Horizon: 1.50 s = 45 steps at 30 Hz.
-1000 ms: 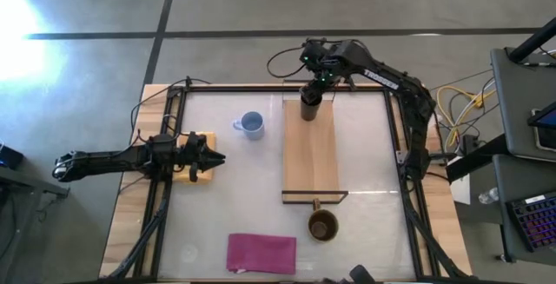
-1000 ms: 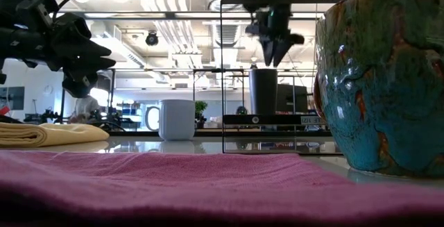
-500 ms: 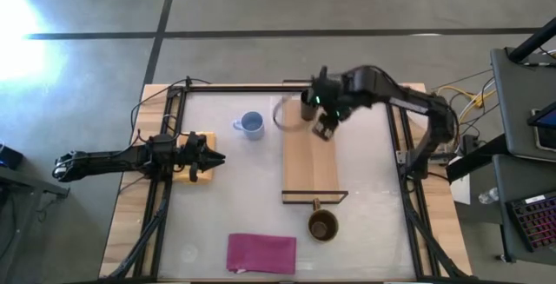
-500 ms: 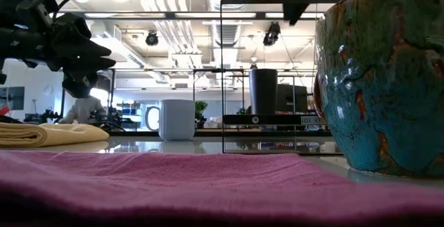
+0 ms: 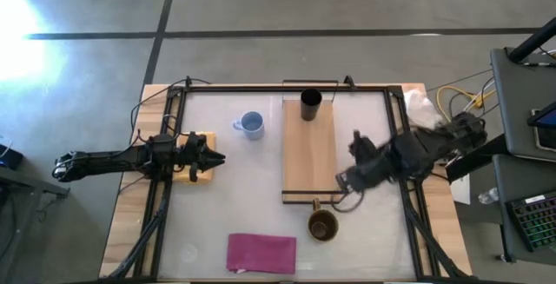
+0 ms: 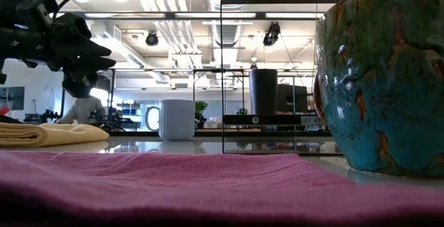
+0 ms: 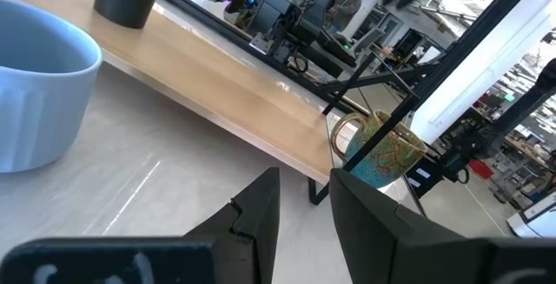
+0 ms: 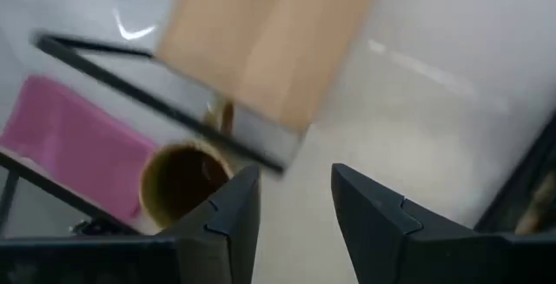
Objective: Stack small to large cups/mugs on shelf
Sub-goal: Put the brown patterned mug on the shelf
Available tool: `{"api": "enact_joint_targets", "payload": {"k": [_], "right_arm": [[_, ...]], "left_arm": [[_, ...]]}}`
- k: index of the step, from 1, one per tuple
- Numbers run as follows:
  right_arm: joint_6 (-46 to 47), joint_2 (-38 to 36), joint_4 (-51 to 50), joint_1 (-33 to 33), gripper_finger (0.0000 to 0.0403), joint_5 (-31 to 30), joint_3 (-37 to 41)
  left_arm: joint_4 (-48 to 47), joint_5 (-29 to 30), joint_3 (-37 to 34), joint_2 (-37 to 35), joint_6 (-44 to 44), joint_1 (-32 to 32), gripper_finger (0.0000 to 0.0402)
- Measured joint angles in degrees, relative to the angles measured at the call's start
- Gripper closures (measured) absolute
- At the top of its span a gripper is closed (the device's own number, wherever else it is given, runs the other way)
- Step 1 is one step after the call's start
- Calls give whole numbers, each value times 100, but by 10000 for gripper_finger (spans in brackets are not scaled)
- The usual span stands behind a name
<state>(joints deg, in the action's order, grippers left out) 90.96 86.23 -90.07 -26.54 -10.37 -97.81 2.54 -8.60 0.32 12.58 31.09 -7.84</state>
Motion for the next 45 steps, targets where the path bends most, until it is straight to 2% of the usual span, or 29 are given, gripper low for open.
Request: {"api": "enact_joint_targets", "payload": {"k": [6,11,15,23,34,45], "right_arm": [[1824,191,132,-850,266,563,363],[2703,391,1180,-1253,266,554,724],[2922,692,2011,-1369,266,323,966],[3113,1424,2743,-1410,266,280,978],[3656,2090,2927,-1423,266,21,938],[3746,2186,2891,-1410,267,-106,940]], "left_arm": [[-4,2,0,2,2,0,312],[-4,0,0,2,2,0,312],[-4,2,0,0,2,0,312],[-2,0,0,2,2,0,312],[-4,1,0,2,2,-1,312],[-9,0,0,4,2,-2,312]]}}
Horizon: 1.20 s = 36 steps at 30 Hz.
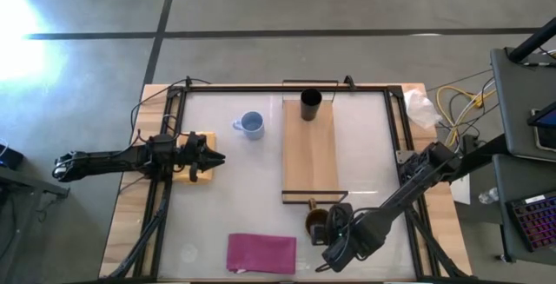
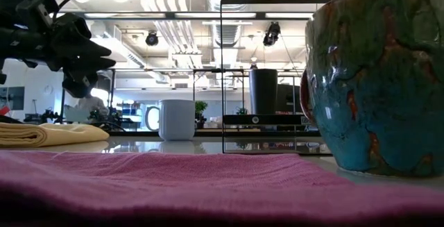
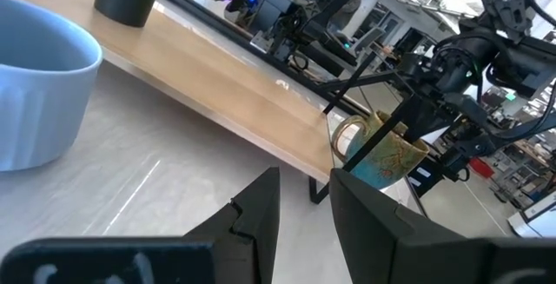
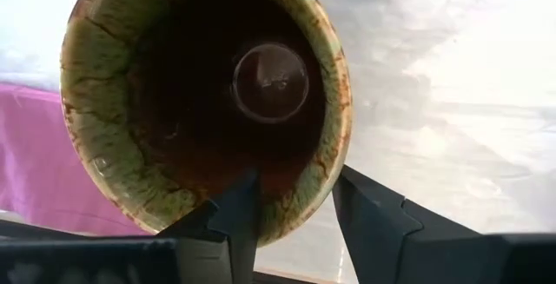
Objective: Stack small to large cups/mugs on shelf
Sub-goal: Put the brown patterned mug on the shelf
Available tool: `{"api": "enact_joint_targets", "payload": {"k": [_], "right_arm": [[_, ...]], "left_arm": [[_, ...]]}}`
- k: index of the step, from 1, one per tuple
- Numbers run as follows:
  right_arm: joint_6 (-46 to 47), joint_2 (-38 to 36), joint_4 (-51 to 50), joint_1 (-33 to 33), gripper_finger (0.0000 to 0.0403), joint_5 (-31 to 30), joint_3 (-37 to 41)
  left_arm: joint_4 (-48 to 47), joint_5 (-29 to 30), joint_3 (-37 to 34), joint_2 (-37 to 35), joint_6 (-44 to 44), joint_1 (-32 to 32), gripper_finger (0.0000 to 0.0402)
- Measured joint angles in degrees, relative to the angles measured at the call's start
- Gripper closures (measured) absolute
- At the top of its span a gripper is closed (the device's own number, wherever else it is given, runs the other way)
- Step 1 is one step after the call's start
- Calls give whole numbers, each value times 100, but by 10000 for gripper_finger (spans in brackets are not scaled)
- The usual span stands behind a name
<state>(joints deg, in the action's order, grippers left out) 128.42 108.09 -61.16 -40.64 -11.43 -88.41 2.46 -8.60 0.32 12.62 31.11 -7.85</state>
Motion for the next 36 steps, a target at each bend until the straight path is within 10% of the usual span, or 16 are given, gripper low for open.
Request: {"api": "enact_joint_targets", "payload": {"k": [19,36], "right_arm": [[-92,-9,-232,-215,382,267,84],[-357,-877,-1525,-679,383,143,-716]], "left_arm": [[4,0,0,-2,0,0,312],[3,0,0,8,0,0,312]]}}
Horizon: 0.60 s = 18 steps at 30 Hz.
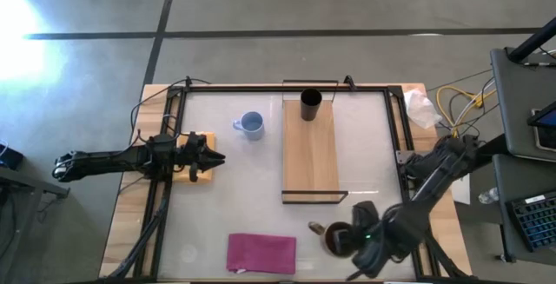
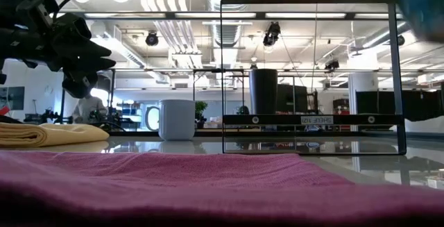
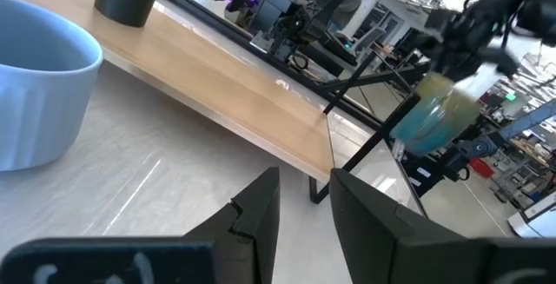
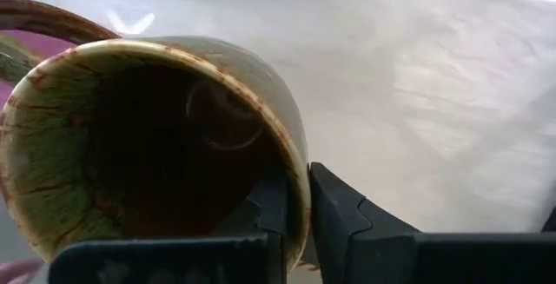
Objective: Stack small to large cups/mugs on shelf
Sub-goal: Put the brown patterned mug on the shelf
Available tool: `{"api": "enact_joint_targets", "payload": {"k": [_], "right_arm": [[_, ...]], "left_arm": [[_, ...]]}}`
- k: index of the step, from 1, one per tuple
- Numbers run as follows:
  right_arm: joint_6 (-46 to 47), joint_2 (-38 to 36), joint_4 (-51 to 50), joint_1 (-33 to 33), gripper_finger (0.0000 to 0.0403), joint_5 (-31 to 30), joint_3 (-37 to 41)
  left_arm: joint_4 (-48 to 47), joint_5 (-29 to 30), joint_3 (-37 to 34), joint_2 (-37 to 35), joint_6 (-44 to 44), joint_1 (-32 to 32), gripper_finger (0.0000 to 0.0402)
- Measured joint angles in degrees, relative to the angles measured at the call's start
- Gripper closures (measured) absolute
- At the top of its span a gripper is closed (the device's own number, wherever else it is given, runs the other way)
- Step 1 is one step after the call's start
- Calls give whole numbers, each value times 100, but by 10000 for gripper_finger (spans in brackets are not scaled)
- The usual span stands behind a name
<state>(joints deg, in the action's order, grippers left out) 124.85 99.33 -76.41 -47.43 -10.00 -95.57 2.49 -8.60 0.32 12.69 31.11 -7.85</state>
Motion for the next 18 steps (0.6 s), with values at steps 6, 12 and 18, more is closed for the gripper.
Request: {"api": "enact_joint_targets", "payload": {"k": [6,12,18], "right_arm": [[-227,-362,-263,-187,383,-940,-331],[-278,-487,-1445,-25,383,-1641,-786],[-1463,-1009,-1437,759,383,-2455,-654]], "left_arm": [[0,0,0,-9,0,0,312],[-1,0,0,-9,0,1,312],[-1,0,0,-9,-1,1,312]]}}
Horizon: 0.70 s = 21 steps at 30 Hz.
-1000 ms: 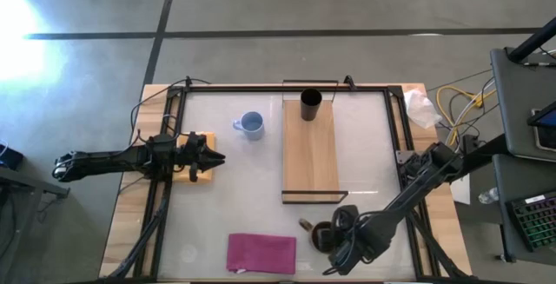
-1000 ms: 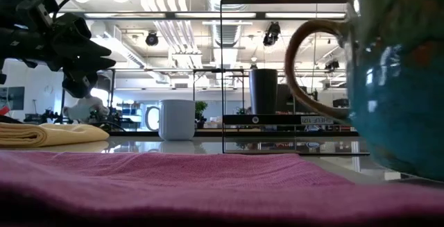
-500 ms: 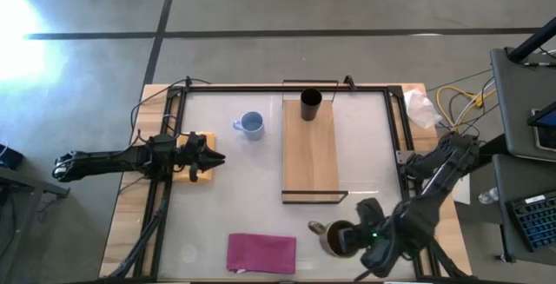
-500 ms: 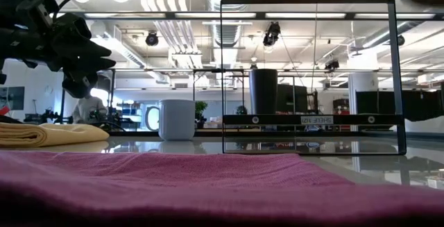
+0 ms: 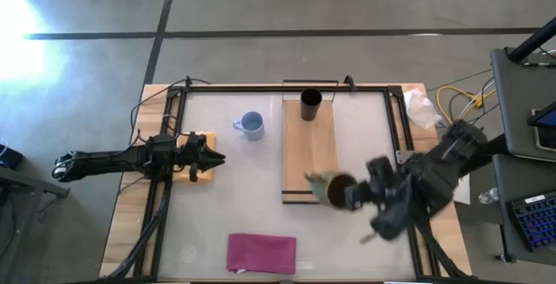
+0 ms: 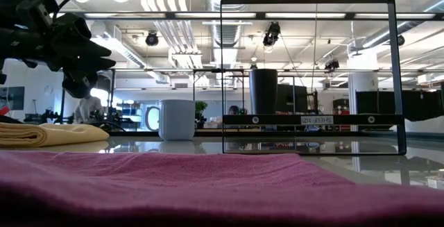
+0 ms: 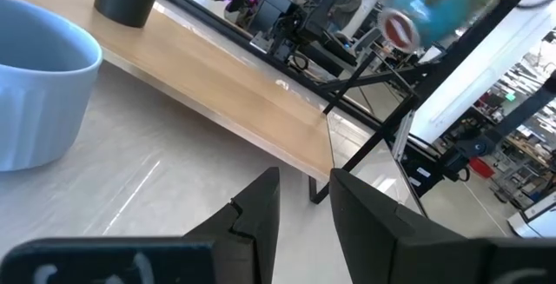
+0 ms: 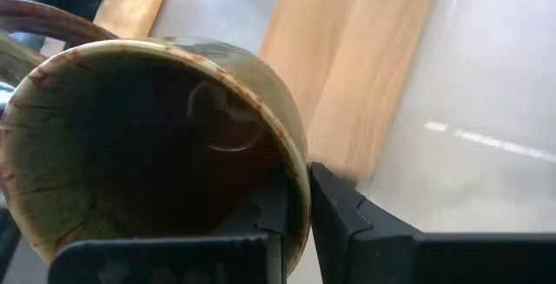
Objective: Stack small to large cups/mugs on shelf
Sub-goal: Put the brown patterned mug on the shelf
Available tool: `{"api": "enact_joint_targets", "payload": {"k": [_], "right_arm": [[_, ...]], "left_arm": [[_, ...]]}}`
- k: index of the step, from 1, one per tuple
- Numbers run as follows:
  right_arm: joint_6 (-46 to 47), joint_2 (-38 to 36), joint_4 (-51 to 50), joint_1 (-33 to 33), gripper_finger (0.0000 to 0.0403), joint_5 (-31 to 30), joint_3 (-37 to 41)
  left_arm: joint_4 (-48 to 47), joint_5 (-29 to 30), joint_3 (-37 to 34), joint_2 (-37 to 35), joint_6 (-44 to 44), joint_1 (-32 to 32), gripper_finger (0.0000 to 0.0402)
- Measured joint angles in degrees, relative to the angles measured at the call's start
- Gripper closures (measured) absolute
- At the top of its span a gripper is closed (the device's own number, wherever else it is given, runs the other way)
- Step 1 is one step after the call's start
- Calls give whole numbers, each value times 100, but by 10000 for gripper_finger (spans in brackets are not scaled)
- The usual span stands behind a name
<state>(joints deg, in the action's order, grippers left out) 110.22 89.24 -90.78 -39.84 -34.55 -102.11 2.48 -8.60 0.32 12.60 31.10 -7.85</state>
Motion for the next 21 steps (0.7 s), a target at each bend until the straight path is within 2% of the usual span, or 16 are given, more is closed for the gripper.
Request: {"api": "enact_joint_targets", "payload": {"k": [8,14,17,21], "right_arm": [[-2748,-417,153,1864,383,215,-22],[-5339,-473,833,3508,383,1420,-43],[-6430,-430,1026,4253,383,2144,-50],[-7693,-186,1034,5032,383,2771,-46]], "left_arm": [[2,0,0,2,0,-1,312],[0,0,0,2,-1,-1,312],[2,0,0,2,0,-1,312],[2,0,0,2,0,-1,312]]}}
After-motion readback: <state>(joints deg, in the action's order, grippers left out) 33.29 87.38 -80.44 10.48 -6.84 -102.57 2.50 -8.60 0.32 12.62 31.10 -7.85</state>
